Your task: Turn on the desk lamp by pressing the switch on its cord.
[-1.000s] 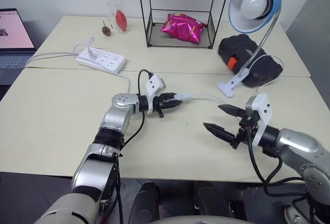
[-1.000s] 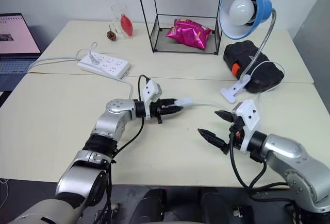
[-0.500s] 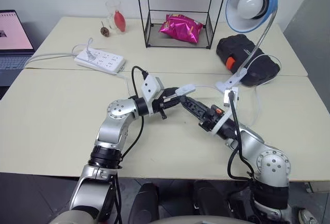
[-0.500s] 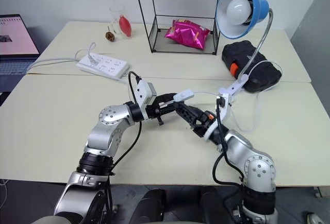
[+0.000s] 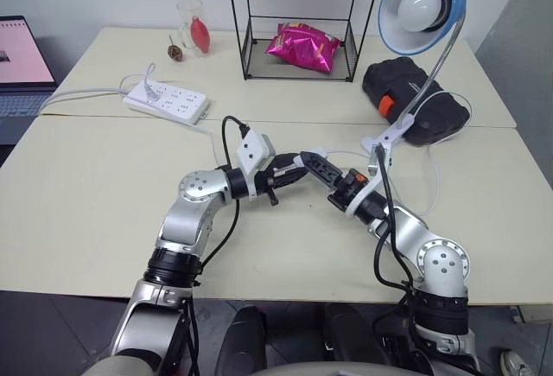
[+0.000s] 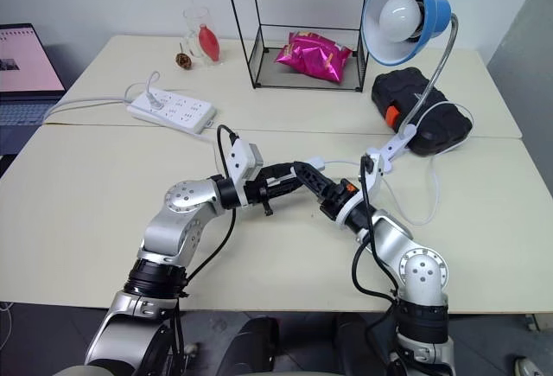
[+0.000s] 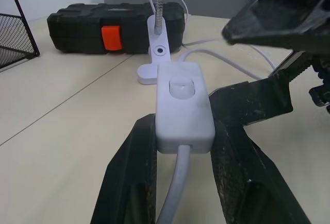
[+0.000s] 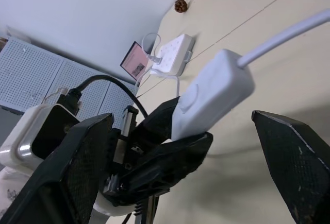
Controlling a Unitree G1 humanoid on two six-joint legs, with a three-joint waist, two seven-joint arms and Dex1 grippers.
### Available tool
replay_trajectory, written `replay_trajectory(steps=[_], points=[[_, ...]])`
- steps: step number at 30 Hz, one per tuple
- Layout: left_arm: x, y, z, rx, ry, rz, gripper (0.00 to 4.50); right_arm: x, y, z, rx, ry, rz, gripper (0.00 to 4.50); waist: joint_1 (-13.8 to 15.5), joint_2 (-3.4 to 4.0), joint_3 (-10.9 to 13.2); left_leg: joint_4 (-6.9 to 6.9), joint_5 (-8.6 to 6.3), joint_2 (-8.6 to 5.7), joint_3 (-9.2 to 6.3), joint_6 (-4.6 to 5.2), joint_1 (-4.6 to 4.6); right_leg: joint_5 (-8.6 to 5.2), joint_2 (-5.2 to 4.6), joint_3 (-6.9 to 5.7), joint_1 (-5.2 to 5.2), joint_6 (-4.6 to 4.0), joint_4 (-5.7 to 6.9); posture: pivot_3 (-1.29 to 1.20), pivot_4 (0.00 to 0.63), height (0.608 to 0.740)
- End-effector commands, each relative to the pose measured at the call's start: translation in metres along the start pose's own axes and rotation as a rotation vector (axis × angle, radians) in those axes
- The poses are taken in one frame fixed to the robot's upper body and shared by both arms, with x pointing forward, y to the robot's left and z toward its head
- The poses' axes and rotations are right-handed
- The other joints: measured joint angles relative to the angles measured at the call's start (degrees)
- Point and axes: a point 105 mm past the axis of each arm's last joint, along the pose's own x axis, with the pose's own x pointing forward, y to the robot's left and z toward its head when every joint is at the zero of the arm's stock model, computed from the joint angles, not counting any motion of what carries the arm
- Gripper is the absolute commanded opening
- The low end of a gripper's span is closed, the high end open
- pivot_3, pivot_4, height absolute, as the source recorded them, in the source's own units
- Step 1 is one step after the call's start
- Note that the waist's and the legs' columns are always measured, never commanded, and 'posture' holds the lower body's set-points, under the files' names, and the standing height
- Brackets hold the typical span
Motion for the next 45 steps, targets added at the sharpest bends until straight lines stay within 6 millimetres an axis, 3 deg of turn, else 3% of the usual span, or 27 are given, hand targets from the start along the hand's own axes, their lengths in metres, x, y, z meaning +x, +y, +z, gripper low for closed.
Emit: replay_trajectory(steps=[1,22,27,38,40,45], points=[[0.0003,-0.0031,0.0129,0.03,-0.037,-0.011,1.1,0.0044,0.0077,0.0073,0.008,-0.046,0.032,4.5,0.0,0.0,0.0,0.0,0.0,0.0,0.0,0.0,0.0,0.0,0.0,0.0,0.0,0.0,0.0,0.0,0.15,0.74],[0.001,-0.0073,0.0144,0.027,-0.036,-0.018,1.1,0.0102,0.0028,0.0046,0.038,-0.056,0.017,4.5,-0.01,0.01,0.0,-0.04,0.0,0.0,0.01,0.0,-0.01,-0.03,0.0,0.0,-0.02,-0.02,-0.02,0.0,0.15,0.74],[0.0016,-0.0087,0.0147,0.028,-0.036,-0.023,1.1,0.011,0.0019,0.0047,0.04,-0.054,0.014,3.57,-0.02,0.01,0.01,-0.05,0.0,0.0,0.01,0.0,-0.01,-0.04,0.0,0.01,-0.03,-0.02,-0.03,0.0,0.15,0.74],[0.0041,-0.0101,0.0182,0.026,-0.045,-0.027,1.1,0.0113,-0.0012,0.0001,0.043,-0.046,-0.007,0.94,-0.07,0.01,0.01,-0.14,0.0,0.01,0.03,0.0,-0.03,-0.05,0.0,0.02,-0.12,-0.05,-0.04,0.0,0.15,0.74],[0.0048,-0.0095,0.0191,0.026,-0.046,-0.026,1.1,0.0114,-0.0011,-0.0003,0.04,-0.045,-0.008,0.65,-0.06,0.01,0.01,-0.16,0.0,0.02,0.02,0.0,-0.05,-0.05,0.0,0.01,-0.15,-0.05,-0.03,0.0,0.15,0.74],[0.0057,-0.008,0.021,0.028,-0.05,-0.022,1.1,0.0118,-0.0007,-0.0001,0.04,-0.049,-0.009,0.63,-0.07,0.01,0.01,-0.17,0.0,0.01,0.05,0.0,-0.07,-0.05,0.0,0.03,-0.18,-0.05,-0.03,0.0,0.15,0.74]])
